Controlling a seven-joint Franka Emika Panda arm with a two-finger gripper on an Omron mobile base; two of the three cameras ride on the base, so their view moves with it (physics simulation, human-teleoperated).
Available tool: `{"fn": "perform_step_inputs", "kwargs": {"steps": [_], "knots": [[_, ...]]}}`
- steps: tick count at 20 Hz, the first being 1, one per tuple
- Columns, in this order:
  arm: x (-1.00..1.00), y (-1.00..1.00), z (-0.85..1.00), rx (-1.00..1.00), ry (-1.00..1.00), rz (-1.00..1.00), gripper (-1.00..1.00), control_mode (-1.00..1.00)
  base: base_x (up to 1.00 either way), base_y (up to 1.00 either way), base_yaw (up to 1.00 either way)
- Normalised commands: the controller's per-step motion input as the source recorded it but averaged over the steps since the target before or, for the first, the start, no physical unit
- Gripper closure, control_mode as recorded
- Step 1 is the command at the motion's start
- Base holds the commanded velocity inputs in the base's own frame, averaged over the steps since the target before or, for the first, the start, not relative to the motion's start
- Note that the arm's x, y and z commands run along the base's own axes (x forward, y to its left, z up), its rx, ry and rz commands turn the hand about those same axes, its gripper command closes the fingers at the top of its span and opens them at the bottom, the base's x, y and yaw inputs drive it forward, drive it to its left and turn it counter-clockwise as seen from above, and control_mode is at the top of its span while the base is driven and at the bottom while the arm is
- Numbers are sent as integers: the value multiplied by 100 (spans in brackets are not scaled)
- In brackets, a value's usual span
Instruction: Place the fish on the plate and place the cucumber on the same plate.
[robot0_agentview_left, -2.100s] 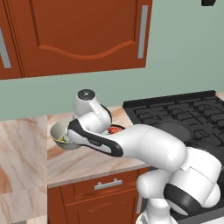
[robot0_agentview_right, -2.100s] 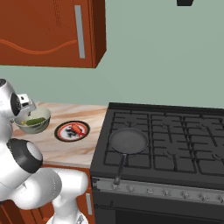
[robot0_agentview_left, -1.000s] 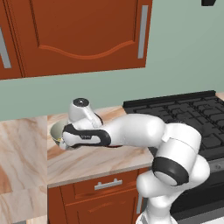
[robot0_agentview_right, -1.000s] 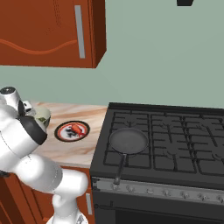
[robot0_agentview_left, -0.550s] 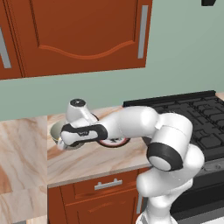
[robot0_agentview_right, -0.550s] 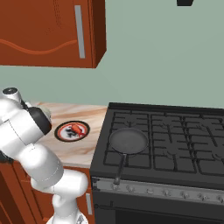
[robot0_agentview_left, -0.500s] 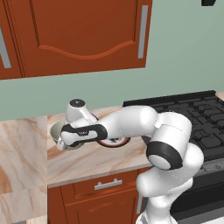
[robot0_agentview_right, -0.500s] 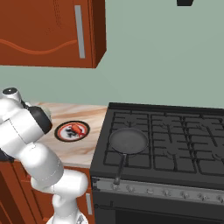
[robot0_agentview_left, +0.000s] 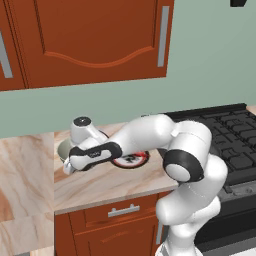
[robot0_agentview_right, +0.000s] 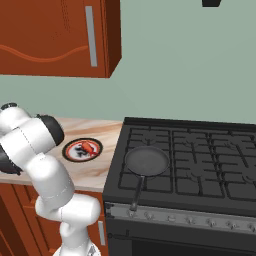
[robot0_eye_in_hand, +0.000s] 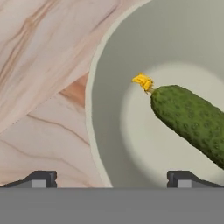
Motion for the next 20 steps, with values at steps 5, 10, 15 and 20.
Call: {"fn": "perform_step_inputs", "kwargs": {"steps": [5,10,15,20], "knots": [[14,0,-7,-6,0,0,-100,-100,0,0,0],[10,1,-9,-3,0,0,-100,-100,0,0,0],[0,12,-12,0,0,0,100,-100,0,0,0],[0,8,-6,0,0,-1,100,-100,0,0,0]]}}
